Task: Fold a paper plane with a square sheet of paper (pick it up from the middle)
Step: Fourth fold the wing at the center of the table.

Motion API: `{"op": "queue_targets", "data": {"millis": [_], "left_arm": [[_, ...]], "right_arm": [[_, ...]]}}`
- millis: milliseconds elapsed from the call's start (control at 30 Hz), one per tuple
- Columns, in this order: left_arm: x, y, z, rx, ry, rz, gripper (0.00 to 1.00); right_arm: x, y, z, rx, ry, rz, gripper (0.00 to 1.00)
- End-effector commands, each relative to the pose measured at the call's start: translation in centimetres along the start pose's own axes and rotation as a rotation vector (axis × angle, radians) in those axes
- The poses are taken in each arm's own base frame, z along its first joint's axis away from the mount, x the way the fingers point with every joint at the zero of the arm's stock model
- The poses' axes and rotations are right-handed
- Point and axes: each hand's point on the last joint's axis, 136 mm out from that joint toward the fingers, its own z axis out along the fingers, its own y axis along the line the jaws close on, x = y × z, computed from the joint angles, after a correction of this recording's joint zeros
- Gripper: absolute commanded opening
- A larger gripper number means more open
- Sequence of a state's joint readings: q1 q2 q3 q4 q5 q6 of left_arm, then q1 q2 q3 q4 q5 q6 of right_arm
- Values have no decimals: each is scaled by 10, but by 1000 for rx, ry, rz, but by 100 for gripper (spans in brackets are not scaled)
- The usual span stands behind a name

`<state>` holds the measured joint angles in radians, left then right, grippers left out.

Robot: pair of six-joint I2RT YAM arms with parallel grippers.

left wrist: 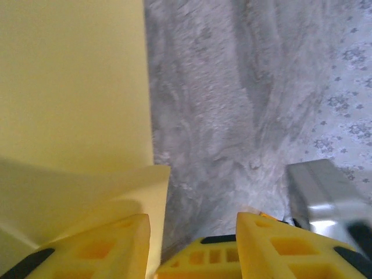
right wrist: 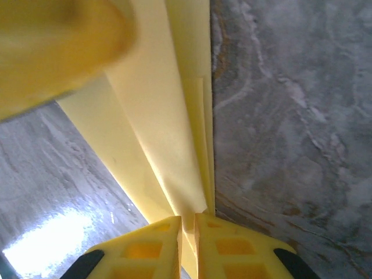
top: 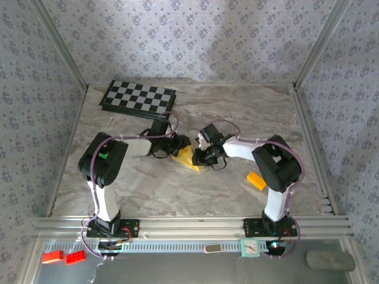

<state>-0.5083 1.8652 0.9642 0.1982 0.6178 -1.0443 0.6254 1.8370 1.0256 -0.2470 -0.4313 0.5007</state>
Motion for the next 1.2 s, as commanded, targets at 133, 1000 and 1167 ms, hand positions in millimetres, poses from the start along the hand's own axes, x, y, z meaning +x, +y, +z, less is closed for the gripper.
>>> {"op": "queue_targets", "data": {"millis": [133, 1000, 1167], "left_arm": [[-3, -12, -21, 24, -39, 49, 45], [48, 21, 9, -116, 86, 78, 20], [44, 23, 14, -123, 83, 69, 19]], "right_arm": [[27, -29, 2, 123, 92, -13, 14], [46, -40, -3, 135, 160, -105, 11], [45, -40, -2, 130, 159, -101, 11]]}}
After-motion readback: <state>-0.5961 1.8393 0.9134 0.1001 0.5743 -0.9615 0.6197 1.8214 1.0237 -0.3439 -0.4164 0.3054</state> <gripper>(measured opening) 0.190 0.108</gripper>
